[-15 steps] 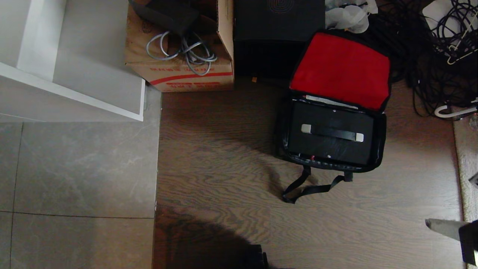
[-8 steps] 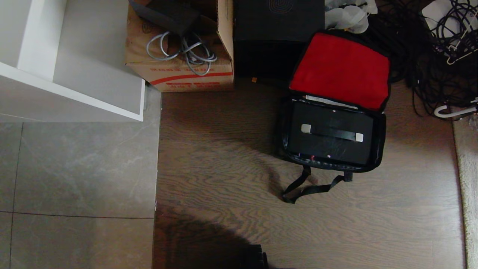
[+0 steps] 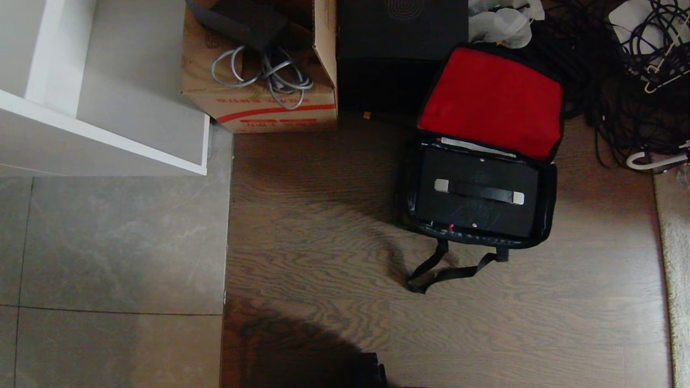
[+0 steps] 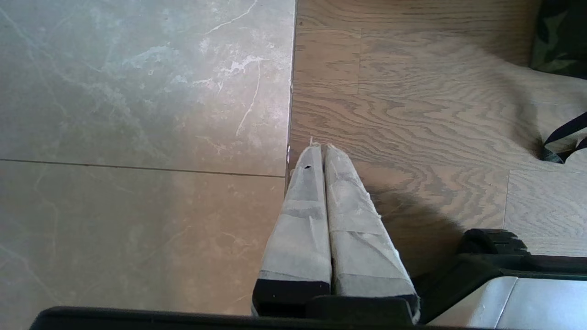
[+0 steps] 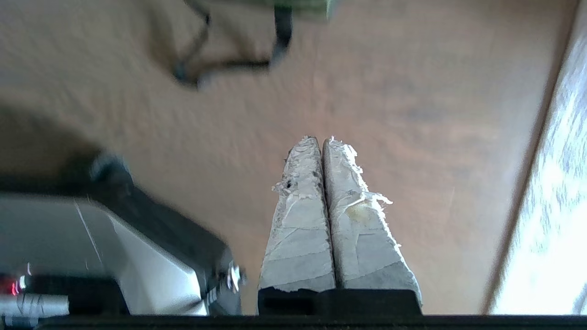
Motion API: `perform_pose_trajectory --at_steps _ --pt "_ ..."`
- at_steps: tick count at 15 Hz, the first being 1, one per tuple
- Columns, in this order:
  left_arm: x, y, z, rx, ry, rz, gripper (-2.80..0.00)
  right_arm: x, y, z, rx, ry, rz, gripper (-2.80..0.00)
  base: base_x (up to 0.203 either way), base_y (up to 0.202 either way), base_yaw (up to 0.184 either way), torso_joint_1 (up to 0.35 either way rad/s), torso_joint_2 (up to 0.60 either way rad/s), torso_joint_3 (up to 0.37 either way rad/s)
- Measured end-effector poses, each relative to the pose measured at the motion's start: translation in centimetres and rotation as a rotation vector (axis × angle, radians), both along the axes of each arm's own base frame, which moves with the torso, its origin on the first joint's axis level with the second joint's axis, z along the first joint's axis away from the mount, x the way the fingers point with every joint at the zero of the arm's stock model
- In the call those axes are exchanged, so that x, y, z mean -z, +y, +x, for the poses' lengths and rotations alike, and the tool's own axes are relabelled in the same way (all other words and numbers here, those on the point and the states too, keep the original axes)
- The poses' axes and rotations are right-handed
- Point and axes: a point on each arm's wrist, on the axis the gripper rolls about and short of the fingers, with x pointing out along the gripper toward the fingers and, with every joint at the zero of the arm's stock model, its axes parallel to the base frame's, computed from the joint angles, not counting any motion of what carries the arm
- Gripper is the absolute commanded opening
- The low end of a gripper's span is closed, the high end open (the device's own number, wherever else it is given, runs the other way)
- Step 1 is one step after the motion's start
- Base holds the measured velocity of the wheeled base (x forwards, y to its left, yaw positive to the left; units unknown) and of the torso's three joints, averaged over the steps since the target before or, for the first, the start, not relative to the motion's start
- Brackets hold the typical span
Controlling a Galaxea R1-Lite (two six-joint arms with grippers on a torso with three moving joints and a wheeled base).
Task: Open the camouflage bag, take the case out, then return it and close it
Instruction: Grip the handle
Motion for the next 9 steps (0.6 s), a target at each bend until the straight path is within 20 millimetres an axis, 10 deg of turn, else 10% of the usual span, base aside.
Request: perform_pose_trajectory --at_steps 9 --pt "0.0 0.0 0.0 0.0 0.0 0.0 -2.8 1.09 0.03 0.07 -0.005 -0.104 0.067 -2.8 0.0 0.0 0.0 0.0 0.0 0.0"
